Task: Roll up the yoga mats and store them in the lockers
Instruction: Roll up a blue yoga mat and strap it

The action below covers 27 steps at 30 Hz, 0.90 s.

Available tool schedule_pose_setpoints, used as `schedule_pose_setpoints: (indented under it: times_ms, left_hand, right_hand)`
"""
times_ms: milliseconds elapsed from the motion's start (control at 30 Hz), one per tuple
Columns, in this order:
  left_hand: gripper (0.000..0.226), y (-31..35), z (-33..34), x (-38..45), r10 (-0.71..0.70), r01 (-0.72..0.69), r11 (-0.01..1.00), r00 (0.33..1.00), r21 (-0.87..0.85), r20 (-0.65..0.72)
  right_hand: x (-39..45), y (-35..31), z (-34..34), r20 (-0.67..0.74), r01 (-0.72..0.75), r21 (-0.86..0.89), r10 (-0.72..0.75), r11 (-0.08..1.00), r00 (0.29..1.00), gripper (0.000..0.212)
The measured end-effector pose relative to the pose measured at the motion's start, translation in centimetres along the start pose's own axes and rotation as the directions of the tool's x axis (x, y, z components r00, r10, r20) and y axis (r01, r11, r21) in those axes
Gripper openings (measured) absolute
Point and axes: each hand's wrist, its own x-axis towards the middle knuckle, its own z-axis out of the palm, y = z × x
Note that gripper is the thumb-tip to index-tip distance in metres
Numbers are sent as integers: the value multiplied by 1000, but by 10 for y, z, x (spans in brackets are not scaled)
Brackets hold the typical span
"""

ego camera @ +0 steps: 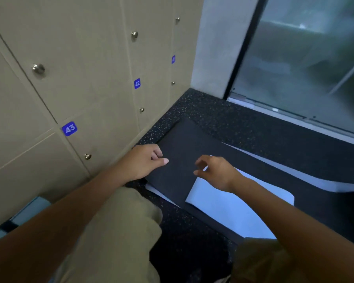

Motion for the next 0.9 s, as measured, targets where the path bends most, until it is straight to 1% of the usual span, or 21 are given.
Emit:
schedule_pose_setpoints:
  times_ms: [133, 200, 333, 400, 467, 533, 633, 700, 800, 900]
  left_hand:
    - [28, 25, 25, 24, 44, -49, 997, 995, 60, 85]
    - [31, 31, 39, 33, 52, -62, 994, 992, 87, 119]
    - [33, 33, 67, 47, 47, -72, 988, 983, 136, 178]
    - [36, 29, 80, 49, 22, -69, 981, 969, 184, 247]
    - [39, 25, 91, 52, -8, -87, 952, 951, 292, 309]
    - [42, 23, 95, 55, -30, -97, 924, 946, 370, 324]
    - [46, 25, 98, 62, -47, -83, 923, 945, 375, 325]
    - [47, 30, 100, 66, -66, -71, 923, 939, 377, 339]
    - [50, 37, 107, 68, -95, -60, 923, 921, 380, 377]
    - [55, 40, 116, 68, -129, -61, 909, 899, 412, 419]
  right_hand:
    - [4, 50, 13, -6, -98, 70, 99, 993, 995, 32]
    - [11, 75, 22, 13, -165, 98, 164, 981, 986, 31]
    - [32, 126, 51, 102, -249, 61, 243, 966, 965, 33]
    - [43, 149, 70, 141, -284, 48, 275, 958, 951, 34]
    - [54, 170, 91, 166, -303, 32, 294, 952, 941, 36]
    - [65, 187, 113, 201, -316, 19, 306, 948, 931, 39]
    - [83, 211, 150, 243, -340, 5, 329, 940, 913, 47]
    - [96, 223, 174, 243, -349, -1, 338, 937, 909, 51]
    - [115, 239, 209, 230, -348, -21, 343, 937, 911, 55]
    - [132, 252, 238, 262, -340, -62, 344, 939, 902, 58]
